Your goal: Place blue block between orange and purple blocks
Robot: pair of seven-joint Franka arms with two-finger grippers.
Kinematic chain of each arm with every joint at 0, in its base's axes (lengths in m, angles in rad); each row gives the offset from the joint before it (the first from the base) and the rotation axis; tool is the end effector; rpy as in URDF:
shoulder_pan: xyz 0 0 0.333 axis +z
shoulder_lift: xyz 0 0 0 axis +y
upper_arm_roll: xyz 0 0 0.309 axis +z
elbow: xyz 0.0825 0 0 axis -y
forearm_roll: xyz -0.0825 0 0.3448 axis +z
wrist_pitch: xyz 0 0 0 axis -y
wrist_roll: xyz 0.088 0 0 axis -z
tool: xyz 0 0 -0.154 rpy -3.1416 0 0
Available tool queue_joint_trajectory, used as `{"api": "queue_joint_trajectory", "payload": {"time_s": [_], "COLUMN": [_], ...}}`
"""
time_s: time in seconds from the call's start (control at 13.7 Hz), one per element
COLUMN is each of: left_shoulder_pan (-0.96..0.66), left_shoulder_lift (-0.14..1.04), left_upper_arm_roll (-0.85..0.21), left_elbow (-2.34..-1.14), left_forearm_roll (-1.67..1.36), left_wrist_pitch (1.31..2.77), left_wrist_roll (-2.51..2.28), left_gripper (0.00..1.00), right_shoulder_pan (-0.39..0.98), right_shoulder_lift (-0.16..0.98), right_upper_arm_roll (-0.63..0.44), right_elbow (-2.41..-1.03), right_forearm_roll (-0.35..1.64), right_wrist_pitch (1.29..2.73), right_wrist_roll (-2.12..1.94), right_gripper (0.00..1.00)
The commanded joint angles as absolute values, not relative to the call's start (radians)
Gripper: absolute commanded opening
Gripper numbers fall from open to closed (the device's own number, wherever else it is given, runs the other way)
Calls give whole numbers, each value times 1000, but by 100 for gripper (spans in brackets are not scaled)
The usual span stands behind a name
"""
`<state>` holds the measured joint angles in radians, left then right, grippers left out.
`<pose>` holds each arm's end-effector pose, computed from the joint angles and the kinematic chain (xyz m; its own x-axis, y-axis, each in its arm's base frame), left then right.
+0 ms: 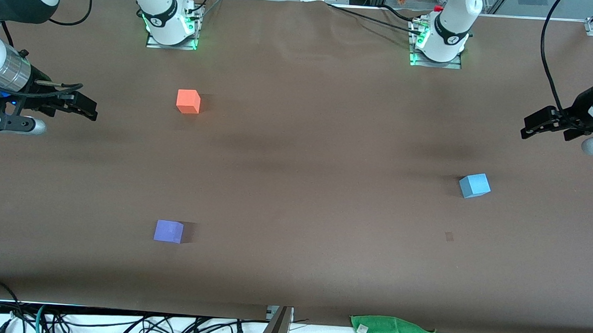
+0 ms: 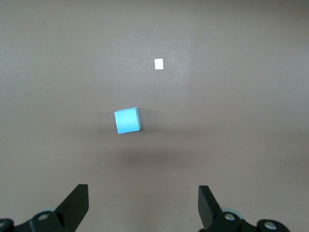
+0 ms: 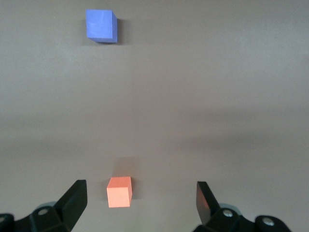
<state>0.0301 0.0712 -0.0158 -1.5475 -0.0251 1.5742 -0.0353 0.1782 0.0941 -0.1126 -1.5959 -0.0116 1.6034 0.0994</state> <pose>0.5337 0.0040 0.5435 0.9977 0.0496 -0.0454 0.0508 -0.9984 0.0246 0.5364 0.0357 0.5131 0.9959 -0.0340 -0.0833 -0.0316 -0.9990 0.0305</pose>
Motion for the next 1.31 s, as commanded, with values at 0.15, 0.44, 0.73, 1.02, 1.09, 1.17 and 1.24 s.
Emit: {"api": "queue_joint_trajectory", "payload": {"time_s": [0.15,0.44,0.73,1.02,1.09,1.17,1.24], "left_shoulder_pan": [23,20,28,25,26,34,37], "left_shoulder_lift": [92,106,115,117,118,118,120], "left_upper_arm_roll": [-25,-26,-26,-26,-26,-26,-23], "left_elbow": [-1499,-1477,-1476,-1476,-1477,-1480,-1477], "left_forearm_roll": [-8,-8,-8,-8,-8,-8,-9], "left_wrist_pitch": [1554,1552,1552,1551,1549,1536,1516], "left_wrist_roll": [-43,-43,-43,-43,-41,-41,-38], "left_gripper": [100,100,100,100,100,100,100], "right_shoulder_pan": [184,183,181,181,181,181,181], "right_shoulder_lift": [74,38,38,44,46,46,46], "right_upper_arm_roll": [-92,-87,-97,-98,-98,-98,-98], "right_elbow": [-1597,-1637,-1646,-1641,-1640,-1640,-1640], "right_forearm_roll": [-12,-11,-8,-9,-12,-14,-14], "right_wrist_pitch": [1566,1583,1585,1586,1589,1591,1592], "right_wrist_roll": [104,104,104,103,103,103,103], "right_gripper": [100,100,100,100,100,100,100]}}
